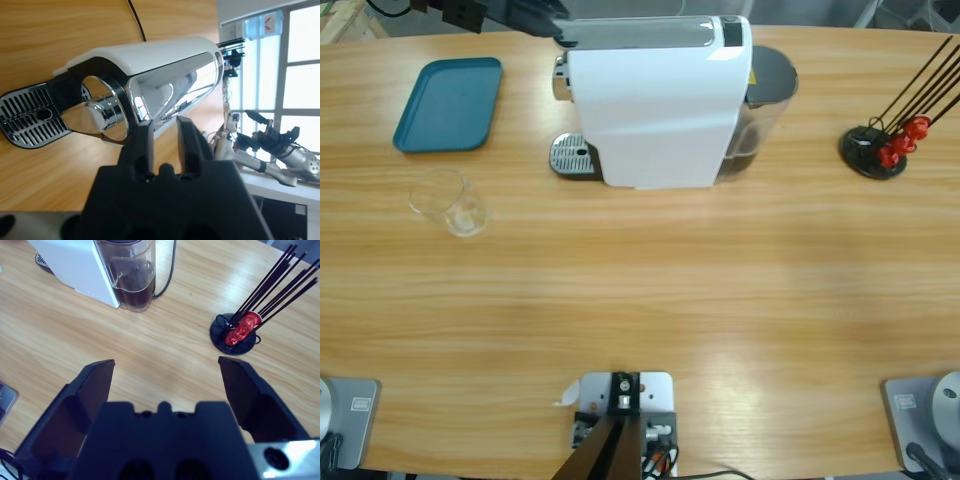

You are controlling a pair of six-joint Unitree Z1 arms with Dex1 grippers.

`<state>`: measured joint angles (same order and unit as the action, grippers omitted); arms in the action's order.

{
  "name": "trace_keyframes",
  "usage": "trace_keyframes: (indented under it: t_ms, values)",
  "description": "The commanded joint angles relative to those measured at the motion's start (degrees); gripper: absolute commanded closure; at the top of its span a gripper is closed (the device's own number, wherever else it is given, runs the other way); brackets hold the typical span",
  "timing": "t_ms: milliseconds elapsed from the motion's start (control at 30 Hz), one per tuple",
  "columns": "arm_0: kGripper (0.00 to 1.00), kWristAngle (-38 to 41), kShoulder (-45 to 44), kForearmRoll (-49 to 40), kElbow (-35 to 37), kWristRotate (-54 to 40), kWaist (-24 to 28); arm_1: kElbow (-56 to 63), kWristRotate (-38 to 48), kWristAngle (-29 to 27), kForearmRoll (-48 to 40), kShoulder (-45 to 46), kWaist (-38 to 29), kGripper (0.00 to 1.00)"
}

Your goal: Pour coffee

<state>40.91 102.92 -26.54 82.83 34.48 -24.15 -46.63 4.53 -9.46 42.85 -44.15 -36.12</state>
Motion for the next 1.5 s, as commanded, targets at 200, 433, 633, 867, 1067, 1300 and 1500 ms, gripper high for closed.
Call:
trace_keyframes:
  t_ms: [200,433,633,867,1067,1300,1500]
  values:
    - [0.179,-3.7,-2.7,-1.0,1.8,-2.1,0.6,0.2,0.7,-1.1,-0.1,-1.7,-0.4,0.05]
    - [0.448,-6.7,-1.5,-4.8,2.7,-2.2,0.7,0.1,0.6,-1.1,-0.1,-1.9,-0.4,0.052]
    - [0.474,-6.8,0.7,-4.8,3.1,-2.1,0.7,0.1,0.6,-1.1,-0.1,-2.1,-0.4,0.055]
    - [0.474,-7.3,1.7,-5.3,2.5,-2.1,0.7,0.0,0.6,-1.1,-0.1,-2.3,-0.4,0.055]
    - [0.474,-7.3,2.3,-5.2,2.6,-2.1,0.7,0.0,0.6,-1.1,0.0,-2.3,-0.4,0.055]
    - [0.474,-7.3,3.3,-5.2,2.6,-2.1,0.3,0.0,0.6,-1.1,0.0,-2.3,-0.4,0.055]
    - [0.577,-6.6,3.8,-4.8,2.9,-1.8,0.2,0.0,0.6,-1.1,0.0,-2.7,-0.4,0.055]
